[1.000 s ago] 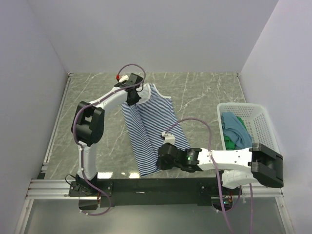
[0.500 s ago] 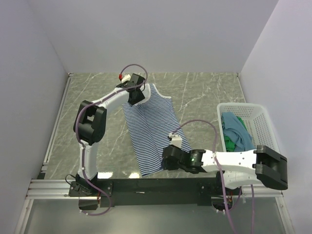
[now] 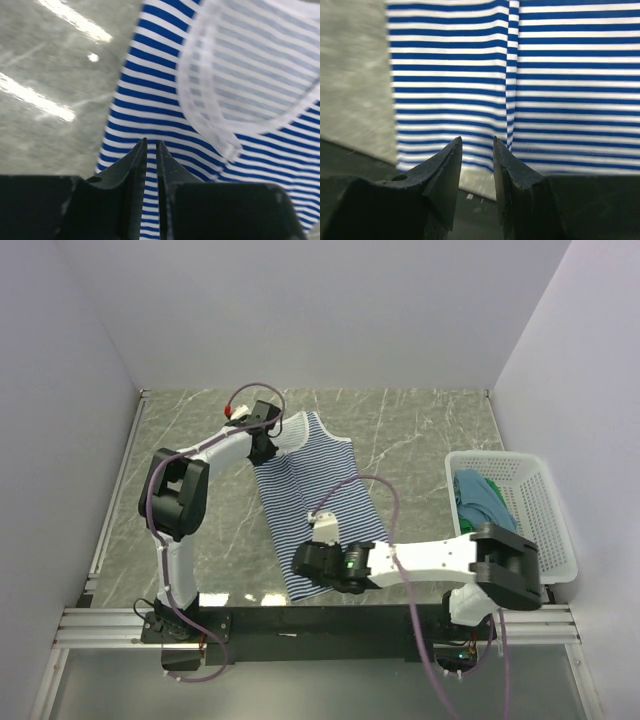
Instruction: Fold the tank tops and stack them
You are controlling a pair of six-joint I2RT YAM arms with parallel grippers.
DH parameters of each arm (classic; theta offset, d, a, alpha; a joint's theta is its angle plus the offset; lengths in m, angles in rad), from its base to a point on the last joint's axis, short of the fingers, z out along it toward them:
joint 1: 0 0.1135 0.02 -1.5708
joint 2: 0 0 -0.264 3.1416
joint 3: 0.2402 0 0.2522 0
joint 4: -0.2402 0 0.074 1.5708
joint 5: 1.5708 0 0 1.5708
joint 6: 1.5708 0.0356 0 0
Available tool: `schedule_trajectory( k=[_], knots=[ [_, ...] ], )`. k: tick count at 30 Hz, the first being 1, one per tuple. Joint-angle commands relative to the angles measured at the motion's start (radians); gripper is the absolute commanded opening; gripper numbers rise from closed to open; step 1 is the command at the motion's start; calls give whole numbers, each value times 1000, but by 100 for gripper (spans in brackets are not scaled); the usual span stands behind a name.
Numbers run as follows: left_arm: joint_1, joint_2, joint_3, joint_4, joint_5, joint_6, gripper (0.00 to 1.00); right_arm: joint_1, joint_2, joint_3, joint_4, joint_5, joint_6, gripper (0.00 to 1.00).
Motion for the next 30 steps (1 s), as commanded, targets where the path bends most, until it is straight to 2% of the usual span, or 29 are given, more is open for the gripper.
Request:
schedule_trajectory(
  k=[1, 8, 16, 17, 20, 23, 24, 26, 29, 30],
  knots=[
    [30, -15, -17, 10, -8, -14, 18, 5, 91, 48, -18, 36, -63, 38],
    [83, 26, -39, 29, 11, 21, 16, 51, 258, 119, 93, -106, -98, 38],
    [160, 149, 148, -13, 75, 168, 15, 69, 392, 311, 202, -312, -69, 38],
    [177, 158, 174, 8, 105, 226, 15, 69, 416, 339, 223, -322, -69, 38],
    [192, 187, 336, -2, 147, 314, 26, 63, 452, 454, 225, -297, -92, 39],
    [195, 177, 432, -11, 184, 360, 43, 42, 399, 475, 243, -244, -109, 42],
    [197, 146, 443, 15, 202, 371, 50, 36, 369, 456, 255, -225, -111, 43],
    [197, 109, 473, 26, 225, 382, 56, 20, 256, 380, 271, -163, -115, 46],
    [194, 20, 465, 42, 267, 356, 59, -62, 86, 259, 237, -140, -95, 47],
    [191, -30, 448, 50, 276, 344, 59, -146, 44, 225, 231, -146, -89, 47]
  ],
)
